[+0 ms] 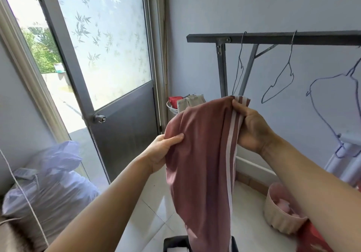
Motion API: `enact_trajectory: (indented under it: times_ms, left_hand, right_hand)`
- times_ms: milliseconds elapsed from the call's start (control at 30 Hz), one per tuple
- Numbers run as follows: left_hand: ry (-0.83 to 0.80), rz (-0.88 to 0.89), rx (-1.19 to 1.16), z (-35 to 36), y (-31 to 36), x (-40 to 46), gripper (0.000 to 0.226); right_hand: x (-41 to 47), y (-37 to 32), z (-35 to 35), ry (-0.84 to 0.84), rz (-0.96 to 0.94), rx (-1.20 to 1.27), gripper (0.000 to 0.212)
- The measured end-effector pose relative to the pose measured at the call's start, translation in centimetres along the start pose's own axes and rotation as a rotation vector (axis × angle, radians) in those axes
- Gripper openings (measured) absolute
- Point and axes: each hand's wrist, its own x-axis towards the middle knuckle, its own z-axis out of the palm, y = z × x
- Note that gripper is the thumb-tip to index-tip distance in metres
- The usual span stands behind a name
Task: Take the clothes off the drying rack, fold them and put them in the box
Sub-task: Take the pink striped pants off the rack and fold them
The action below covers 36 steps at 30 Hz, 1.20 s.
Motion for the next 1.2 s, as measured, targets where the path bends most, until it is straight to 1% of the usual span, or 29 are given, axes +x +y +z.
enact_trajectory:
  times_ms: [67,133,200,233,333,433,467,500,600,633,700,767,800,867,933,967,1000,1033,1067,1100,1133,1200]
  left_hand:
    - [0.037,0.03,0.033,0.0,0.0,0.3,0.045]
    - [0.049,0.0,0.136,-0.4,-0.6,0.3,0.048]
    - [0.071,-0.121,0.215,-1.1,-2.0,0.4,0.057]
    - [0.081,-0.195,0.208,-1.3,-3.0,0.6,0.063]
    - [0.078,-0.37,0.138,-1.1,-5.1,0.8,0.066]
    - [-0.015,-0.415,0.153,-0.6,-5.6,1.2,0.084]
    - [-0.049,-0.39,0.087,-0.4,-5.5,1.4,0.084]
    - [-0.082,-0.339,-0.033,-0.1,-5.4,1.5,0.078]
    - [-0.106,-0.15,-0.42,0.2,-4.5,1.5,0.047]
    - [-0.121,-0.092,-0.489,0.0,-4.3,1.6,0.041]
    - [-0.126,0.027,-0.529,-0.5,-4.1,1.6,0.043]
    - [-0.048,0.082,-0.436,-1.2,-3.9,1.5,0.049]
    - [0.006,0.08,-0.325,-1.5,-3.7,1.3,0.049]
    - [0.125,0.068,0.033,-2.6,-3.5,1.2,0.041]
    - [0.221,0.084,0.445,-3.9,-3.2,1.3,0.024]
    - [0.244,0.104,0.607,-4.6,-3.1,1.3,0.015]
    - [0.25,0.126,0.711,-5.0,-2.9,1.1,0.007]
    - [0.241,0.151,0.762,-5.2,-2.6,0.9,0.003]
    - [0.219,0.178,0.771,-5.4,-2.4,0.6,0.004]
    - [0.19,0.197,0.723,-5.4,-2.1,0.2,0.006]
    - [0.156,0.197,0.608,-5.2,-1.8,-0.3,0.009]
    - [0.066,0.169,0.313,-4.7,-1.2,-1.3,0.02]
  right_hand:
    - [-0.2,-0.2,-0.6,0.031,0.002,-0.003,0.035]
    - [-0.4,-0.4,-1.1,0.065,-0.007,0.012,0.035]
    - [-0.5,-0.6,-1.6,0.082,-0.021,0.02,0.036]
    - [-0.5,-0.8,-1.8,0.086,-0.025,0.023,0.037]
    - [-0.5,-1.2,-2.0,0.084,-0.029,0.033,0.037]
    - [-0.4,-1.5,-2.2,0.077,-0.035,0.046,0.037]
    - [-0.4,-1.5,-2.3,0.075,-0.035,0.049,0.037]
    - [-0.3,-1.5,-2.4,0.072,-0.036,0.05,0.037]
    - [-0.2,-1.6,-3.0,0.064,-0.041,0.074,0.036]
    - [-0.1,-1.7,-3.3,0.067,-0.045,0.089,0.035]
    - [0.0,-1.9,-3.9,0.076,-0.055,0.112,0.035]
    - [0.1,-1.9,-4.5,0.081,-0.054,0.134,0.038]
    - [0.2,-1.8,-4.8,0.079,-0.047,0.141,0.042]
    - [0.5,-1.5,-5.4,0.069,-0.034,0.128,0.049]
    - [0.6,-1.0,-5.7,0.06,-0.016,0.109,0.05]
    - [0.8,-0.9,-5.8,0.054,-0.001,0.099,0.049]
    - [0.8,-0.7,-5.8,0.051,0.015,0.08,0.046]
    - [1.0,-0.6,-5.9,0.052,0.025,0.043,0.045]
    - [1.1,-0.5,-6.0,0.042,0.034,-0.004,0.047]
    - [1.2,-0.4,-6.1,0.026,0.037,-0.045,0.051]
    - [1.3,-0.3,-6.2,-0.001,0.038,-0.068,0.054]
    - [1.5,0.1,-6.3,-0.067,0.037,-0.1,0.049]
